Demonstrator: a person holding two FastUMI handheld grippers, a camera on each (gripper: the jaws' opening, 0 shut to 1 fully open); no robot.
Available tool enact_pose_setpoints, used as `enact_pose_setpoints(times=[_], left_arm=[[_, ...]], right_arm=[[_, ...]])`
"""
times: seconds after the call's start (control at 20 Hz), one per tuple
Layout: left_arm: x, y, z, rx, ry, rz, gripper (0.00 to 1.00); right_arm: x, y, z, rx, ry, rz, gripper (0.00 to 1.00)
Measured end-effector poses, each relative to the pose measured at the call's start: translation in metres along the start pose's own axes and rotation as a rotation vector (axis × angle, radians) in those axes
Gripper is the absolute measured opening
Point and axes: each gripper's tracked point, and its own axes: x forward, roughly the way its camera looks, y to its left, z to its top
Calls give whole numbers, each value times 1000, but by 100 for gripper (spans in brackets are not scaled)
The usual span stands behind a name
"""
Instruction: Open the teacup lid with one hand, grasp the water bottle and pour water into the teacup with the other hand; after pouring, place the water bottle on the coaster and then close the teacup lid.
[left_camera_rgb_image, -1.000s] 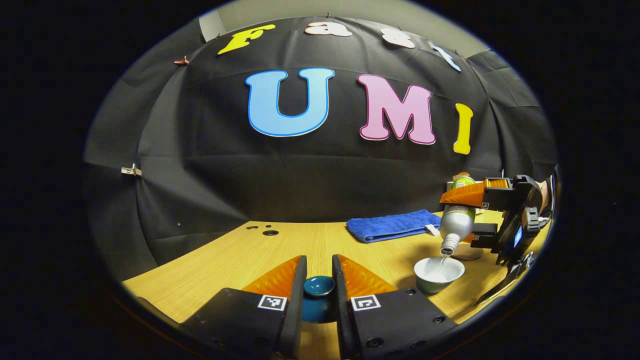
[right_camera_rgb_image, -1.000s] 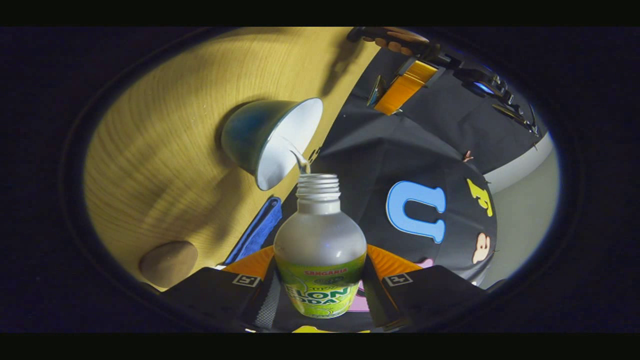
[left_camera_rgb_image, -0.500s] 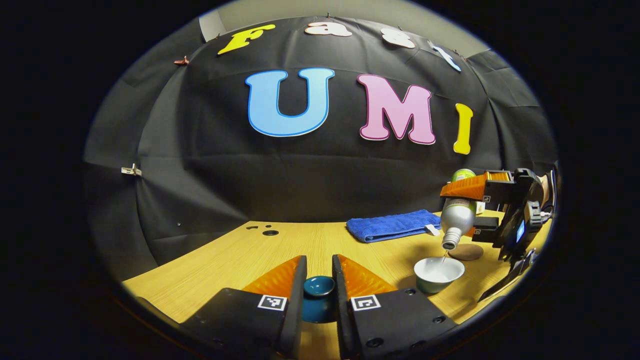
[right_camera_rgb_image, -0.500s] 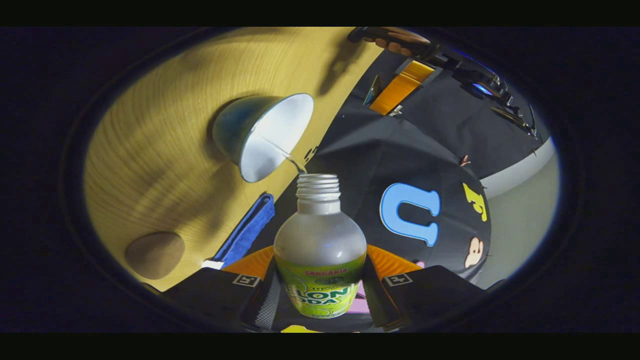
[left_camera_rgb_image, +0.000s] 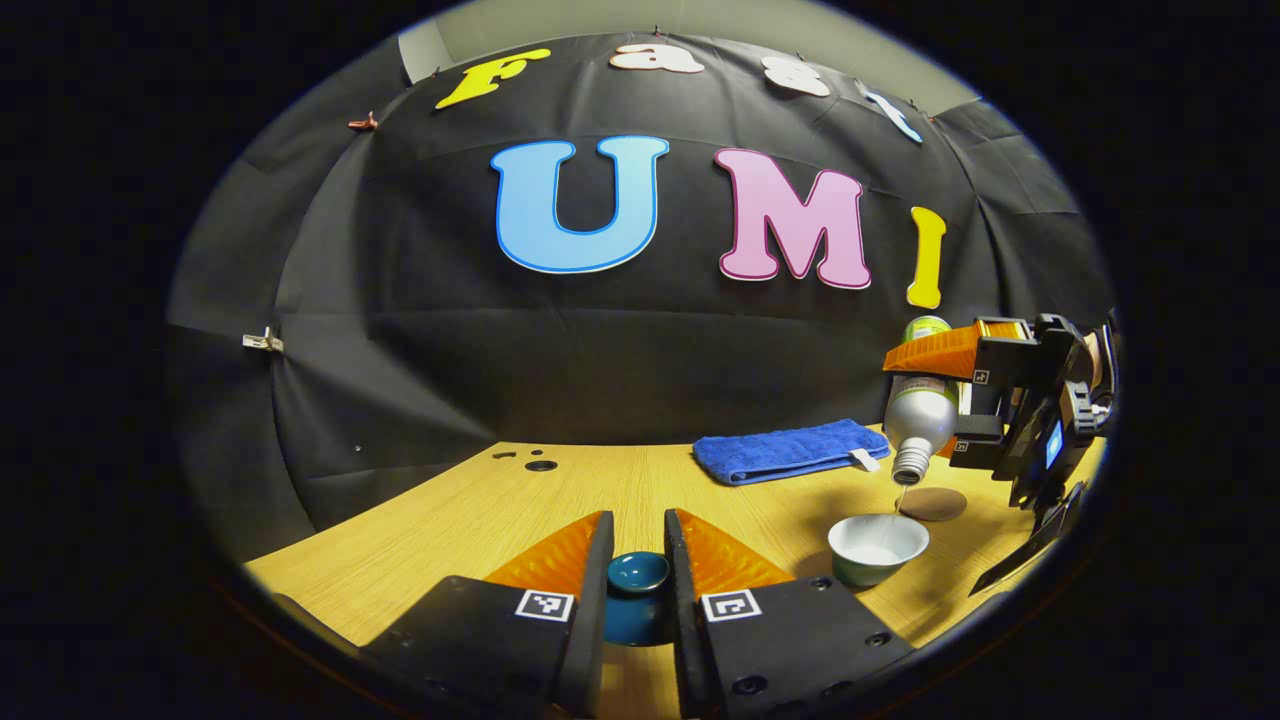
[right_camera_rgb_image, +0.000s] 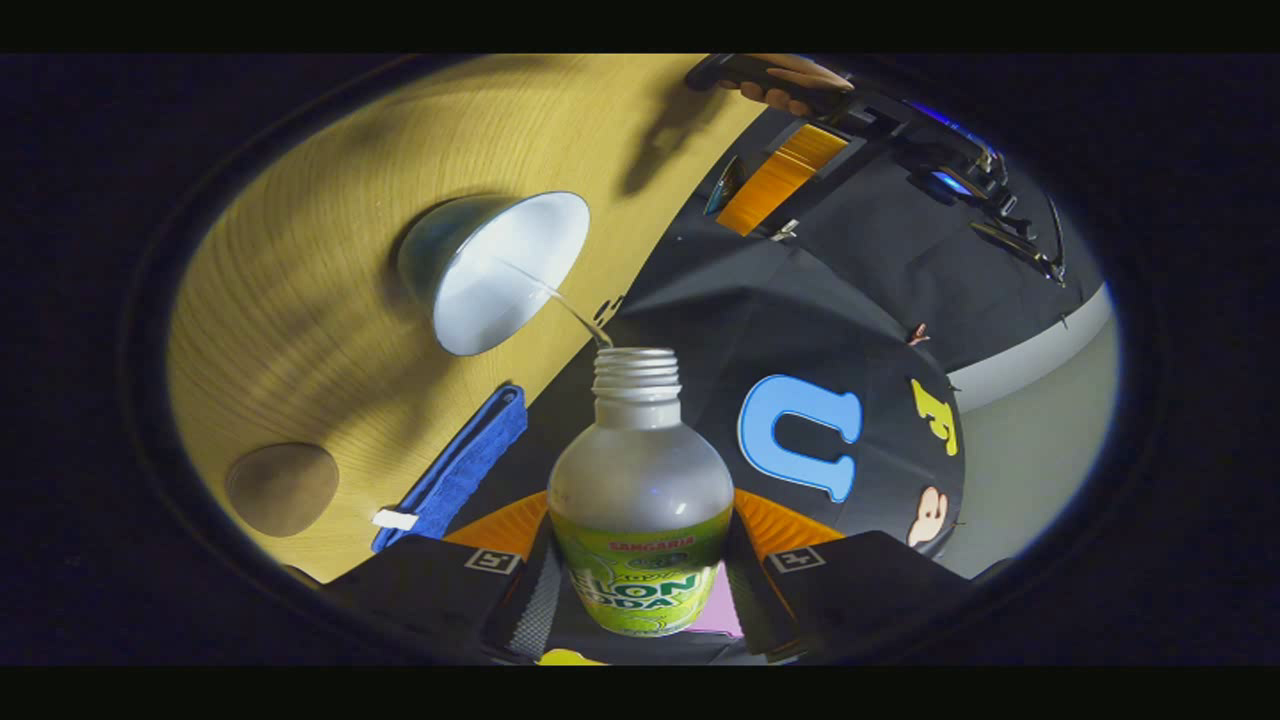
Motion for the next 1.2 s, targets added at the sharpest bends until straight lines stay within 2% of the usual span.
enact_pose_setpoints(times=[0.05,0.1,0.35,0.45,0.65,1.0,1.1,1.2], left_arm=[[0,0,-1,0,0,0,35],[0,0,-1,0,0,0,33],[1,0,-1,0,0,0,35],[0,0,-1,0,0,0,32],[1,0,-1,0,0,0,35],[1,0,-1,0,0,0,33],[0,0,-1,0,0,0,35],[1,0,-1,0,0,0,32]], right_arm=[[0,0,0,-6,-2,-2,74],[0,-1,1,-9,-4,-3,74],[0,-4,2,-23,-5,-5,74],[-1,-4,3,-33,-8,-7,74],[-1,-5,4,-40,-12,-8,74],[-1,-4,6,-57,-16,-4,74],[-4,-2,7,-61,-18,-5,74],[-2,-1,8,-71,-20,-1,74]])
